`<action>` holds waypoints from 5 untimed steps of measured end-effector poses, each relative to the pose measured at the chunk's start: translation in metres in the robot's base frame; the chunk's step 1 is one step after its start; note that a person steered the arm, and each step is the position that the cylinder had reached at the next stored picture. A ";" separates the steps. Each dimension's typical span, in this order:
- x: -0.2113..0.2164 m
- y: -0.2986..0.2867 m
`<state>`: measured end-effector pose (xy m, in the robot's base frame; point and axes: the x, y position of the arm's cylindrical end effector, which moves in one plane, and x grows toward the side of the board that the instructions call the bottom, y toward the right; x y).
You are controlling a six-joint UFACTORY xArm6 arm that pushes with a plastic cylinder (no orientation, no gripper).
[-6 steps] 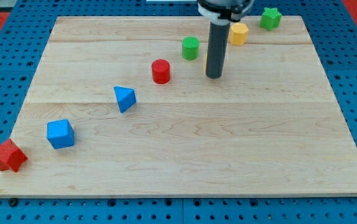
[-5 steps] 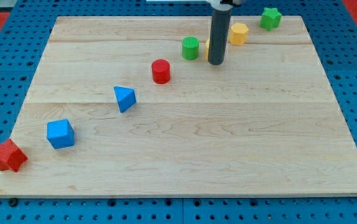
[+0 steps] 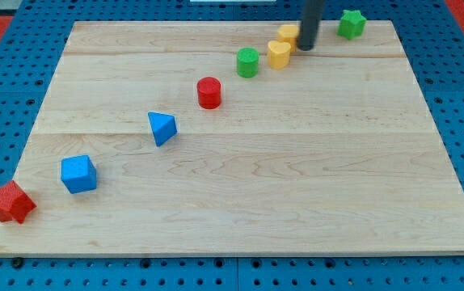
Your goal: Push the yellow hexagon towards the center left
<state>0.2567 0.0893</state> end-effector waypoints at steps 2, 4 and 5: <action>-0.032 -0.007; -0.065 0.031; -0.065 0.008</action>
